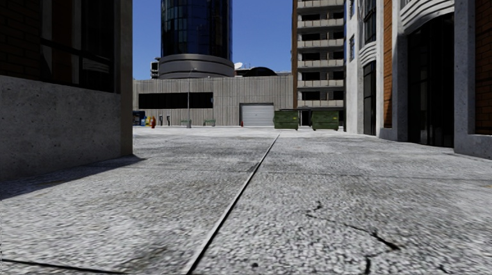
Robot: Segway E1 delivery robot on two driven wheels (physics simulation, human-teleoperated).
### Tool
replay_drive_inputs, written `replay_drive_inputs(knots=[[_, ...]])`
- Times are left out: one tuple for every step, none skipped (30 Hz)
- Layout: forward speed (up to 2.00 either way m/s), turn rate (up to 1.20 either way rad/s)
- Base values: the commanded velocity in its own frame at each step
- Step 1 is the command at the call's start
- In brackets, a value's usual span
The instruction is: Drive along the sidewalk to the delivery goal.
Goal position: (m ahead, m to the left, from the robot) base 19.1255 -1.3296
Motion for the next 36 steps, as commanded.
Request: replay_drive_inputs(knots=[[2.00, 0.00], [2.00, 0.00], [2.00, 0.00], [2.00, 0.00], [2.00, 0.00], [2.00, 0.00], [2.00, 0.00], [2.00, 0.00], [2.00, 0.00], [2.00, 0.00], [2.00, 0.00], [2.00, 0.00], [2.00, 0.00], [2.00, 0.00], [2.00, 0.00], [2.00, 0.00], [2.00, 0.00], [2.00, 0.00], [2.00, 0.00], [2.00, 0.00], [2.00, 0.00], [2.00, 0.00], [2.00, 0.00], [2.00, 0.00], [2.00, 0.00], [2.00, 0.00], [2.00, 0.00], [2.00, 0.00], [2.00, 0.00], [2.00, 0.00], [2.00, 0.00], [2.00, 0.00], [2.00, 0.00], [2.00, 0.00], [2.00, 0.00], [2.00, 0.00]])
